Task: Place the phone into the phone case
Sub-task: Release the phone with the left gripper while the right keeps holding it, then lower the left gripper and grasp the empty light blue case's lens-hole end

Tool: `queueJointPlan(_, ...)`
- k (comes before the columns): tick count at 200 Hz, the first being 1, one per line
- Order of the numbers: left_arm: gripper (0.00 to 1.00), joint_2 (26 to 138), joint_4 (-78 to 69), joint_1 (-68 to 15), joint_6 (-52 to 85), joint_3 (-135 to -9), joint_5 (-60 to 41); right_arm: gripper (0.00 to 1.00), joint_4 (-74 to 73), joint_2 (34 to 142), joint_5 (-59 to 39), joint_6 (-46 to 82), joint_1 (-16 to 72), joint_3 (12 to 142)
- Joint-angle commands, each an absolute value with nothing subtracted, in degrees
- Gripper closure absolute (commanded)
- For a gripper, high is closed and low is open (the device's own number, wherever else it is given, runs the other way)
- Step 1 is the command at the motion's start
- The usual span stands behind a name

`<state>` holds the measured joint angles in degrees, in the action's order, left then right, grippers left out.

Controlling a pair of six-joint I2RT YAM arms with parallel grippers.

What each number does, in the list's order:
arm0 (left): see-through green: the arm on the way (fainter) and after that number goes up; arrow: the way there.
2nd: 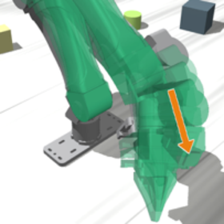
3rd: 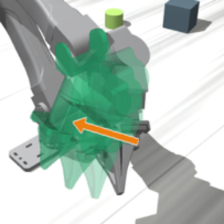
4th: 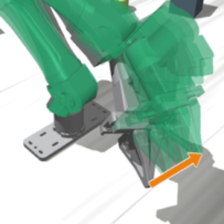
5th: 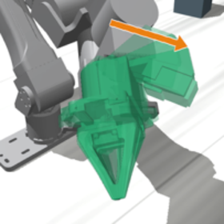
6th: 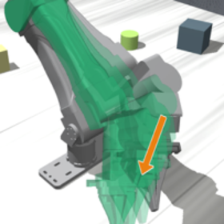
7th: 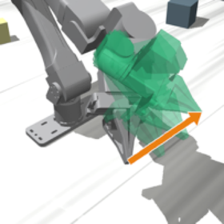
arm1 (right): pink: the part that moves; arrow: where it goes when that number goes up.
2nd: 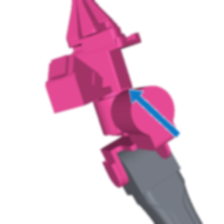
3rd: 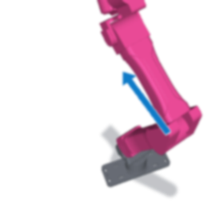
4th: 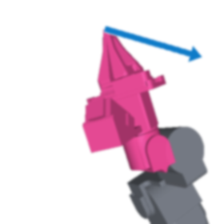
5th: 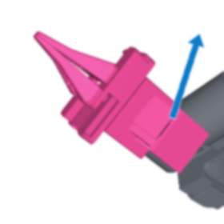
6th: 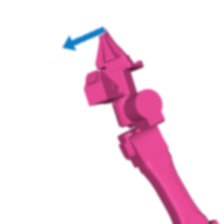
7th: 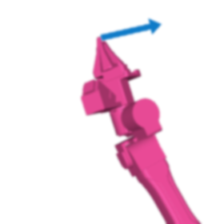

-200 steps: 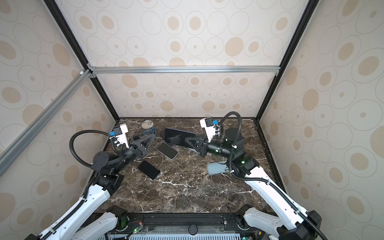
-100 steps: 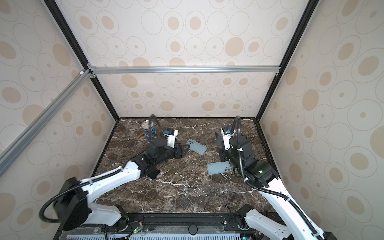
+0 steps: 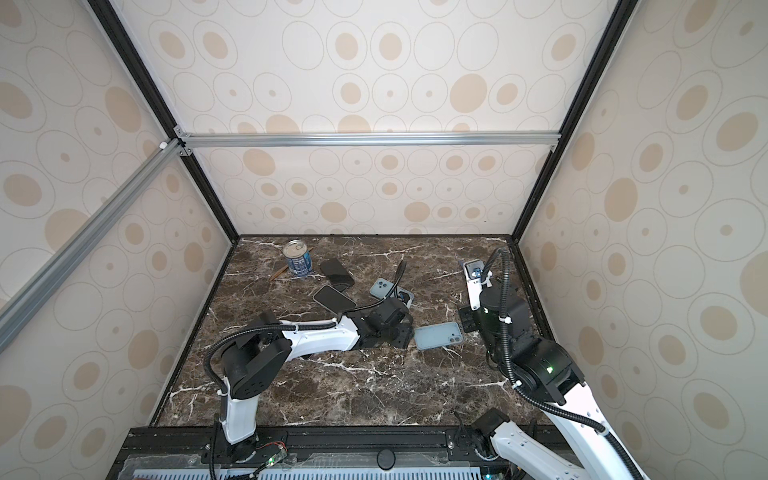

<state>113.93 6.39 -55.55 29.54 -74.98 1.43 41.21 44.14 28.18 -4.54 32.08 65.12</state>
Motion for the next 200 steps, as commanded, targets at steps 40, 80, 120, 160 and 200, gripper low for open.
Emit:
queueJointPlan(40,0.44,121.2,10.0,-55.5,16.9,-86.1,0.3,1.0,38.6,44.6,27.0,-5.0,31.9,64.9)
queueJointPlan(80,0.47,127.9,14.5,-55.5,7.9,-96.0,-2.9,1.0,39.8,44.3,25.6,-4.0,31.9,66.6)
queueJointPlan(120,0.54,133.3,17.2,-55.5,4.7,-102.0,1.2,1.0,40.6,43.4,26.2,-3.9,31.8,67.1)
queueJointPlan(160,0.65,135.0,20.7,-55.5,7.0,-103.0,1.6,1.0,41.3,43.0,26.5,-4.1,31.9,67.5)
queueJointPlan(200,0.89,129.8,21.7,-55.5,12.3,-94.0,3.5,1.0,40.8,43.6,25.9,-4.5,31.9,67.5)
